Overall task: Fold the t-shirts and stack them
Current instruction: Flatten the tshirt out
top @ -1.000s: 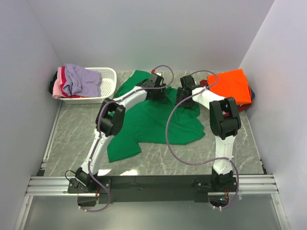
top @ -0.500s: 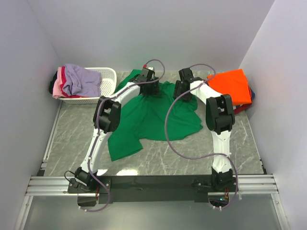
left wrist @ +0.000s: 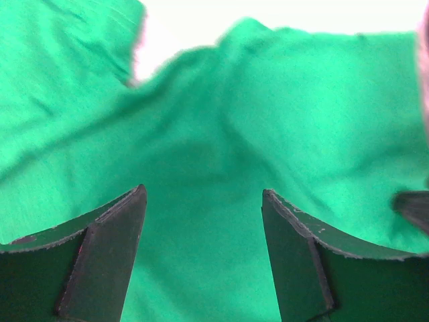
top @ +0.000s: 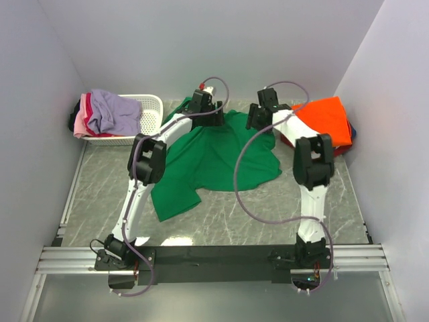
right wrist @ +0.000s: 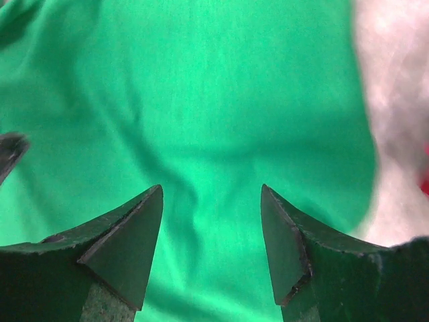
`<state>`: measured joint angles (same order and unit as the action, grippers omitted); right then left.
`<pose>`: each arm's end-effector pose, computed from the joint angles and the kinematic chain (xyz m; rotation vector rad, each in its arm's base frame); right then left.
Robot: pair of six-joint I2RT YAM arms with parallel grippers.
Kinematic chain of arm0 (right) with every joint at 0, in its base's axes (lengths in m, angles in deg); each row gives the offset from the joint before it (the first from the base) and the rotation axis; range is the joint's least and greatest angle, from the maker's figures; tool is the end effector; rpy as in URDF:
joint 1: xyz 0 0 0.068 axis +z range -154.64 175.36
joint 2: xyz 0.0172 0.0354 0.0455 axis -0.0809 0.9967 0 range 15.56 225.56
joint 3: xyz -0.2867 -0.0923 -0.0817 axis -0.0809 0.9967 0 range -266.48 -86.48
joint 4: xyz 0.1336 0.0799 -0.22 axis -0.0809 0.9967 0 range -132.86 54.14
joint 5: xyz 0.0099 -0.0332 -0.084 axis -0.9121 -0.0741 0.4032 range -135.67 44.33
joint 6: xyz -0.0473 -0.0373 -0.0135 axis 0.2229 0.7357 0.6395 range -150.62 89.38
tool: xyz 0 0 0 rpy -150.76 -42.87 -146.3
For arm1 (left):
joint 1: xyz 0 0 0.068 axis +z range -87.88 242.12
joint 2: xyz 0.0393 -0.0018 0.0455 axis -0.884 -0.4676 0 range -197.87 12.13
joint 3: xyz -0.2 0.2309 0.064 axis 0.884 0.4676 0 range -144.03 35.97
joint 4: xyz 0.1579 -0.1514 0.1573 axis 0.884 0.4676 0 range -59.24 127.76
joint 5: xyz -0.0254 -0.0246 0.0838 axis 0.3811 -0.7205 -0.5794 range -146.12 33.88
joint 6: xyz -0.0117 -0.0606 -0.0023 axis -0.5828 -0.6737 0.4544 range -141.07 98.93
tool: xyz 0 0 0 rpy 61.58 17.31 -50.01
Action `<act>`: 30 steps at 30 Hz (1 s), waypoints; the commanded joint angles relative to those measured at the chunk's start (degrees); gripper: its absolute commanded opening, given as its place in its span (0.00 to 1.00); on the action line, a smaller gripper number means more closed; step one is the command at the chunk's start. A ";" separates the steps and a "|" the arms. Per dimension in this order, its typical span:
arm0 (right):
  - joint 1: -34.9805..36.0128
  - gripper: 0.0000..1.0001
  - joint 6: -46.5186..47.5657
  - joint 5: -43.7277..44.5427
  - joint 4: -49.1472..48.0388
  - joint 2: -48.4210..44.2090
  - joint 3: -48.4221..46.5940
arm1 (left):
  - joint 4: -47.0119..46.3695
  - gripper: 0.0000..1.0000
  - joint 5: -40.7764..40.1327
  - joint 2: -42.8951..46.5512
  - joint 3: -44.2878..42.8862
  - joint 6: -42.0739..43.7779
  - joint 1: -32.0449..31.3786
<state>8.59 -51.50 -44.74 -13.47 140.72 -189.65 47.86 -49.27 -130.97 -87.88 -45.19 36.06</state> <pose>0.5143 0.1202 0.2289 0.1726 2.4763 0.2358 0.5539 -0.2772 0.1979 0.1069 2.2676 -0.6096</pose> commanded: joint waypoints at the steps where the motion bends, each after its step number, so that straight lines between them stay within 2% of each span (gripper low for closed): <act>1: -0.14 0.67 1.11 1.71 -8.63 -16.33 10.30 | -7.16 0.75 1.85 12.66 4.83 2.85 -3.81; 2: -0.14 0.67 0.85 2.06 -10.04 -21.31 12.89 | -8.39 0.75 1.76 14.24 6.59 2.94 -4.43; 6: -0.14 0.67 -1.52 4.52 -7.60 -30.31 23.44 | -8.66 0.75 2.37 20.48 13.97 1.01 -7.24; 9: -0.14 0.67 -3.28 3.91 -8.46 -36.73 36.67 | -11.37 0.75 0.90 24.78 25.54 -0.05 -9.61; 12: 0.04 0.67 -4.86 4.78 -8.21 -41.83 44.87 | -14.89 0.75 -0.26 28.83 35.04 -1.72 -11.72; 17: 2.75 0.65 -6.53 7.94 -6.01 -49.91 51.93 | -18.58 0.75 -0.96 32.27 45.61 -4.62 -13.57; 23: 3.64 0.65 -9.87 9.79 -8.11 -53.80 59.14 | -20.27 0.74 -0.96 32.37 51.69 -6.55 -14.01; 30: 3.55 0.65 -12.51 5.67 -13.39 -48.71 60.64 | -20.09 0.74 -2.10 32.54 53.45 -6.29 -14.28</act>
<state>12.09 -61.66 -38.20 -22.30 90.32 -129.44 30.55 -50.05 -100.70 -35.17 -50.80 22.16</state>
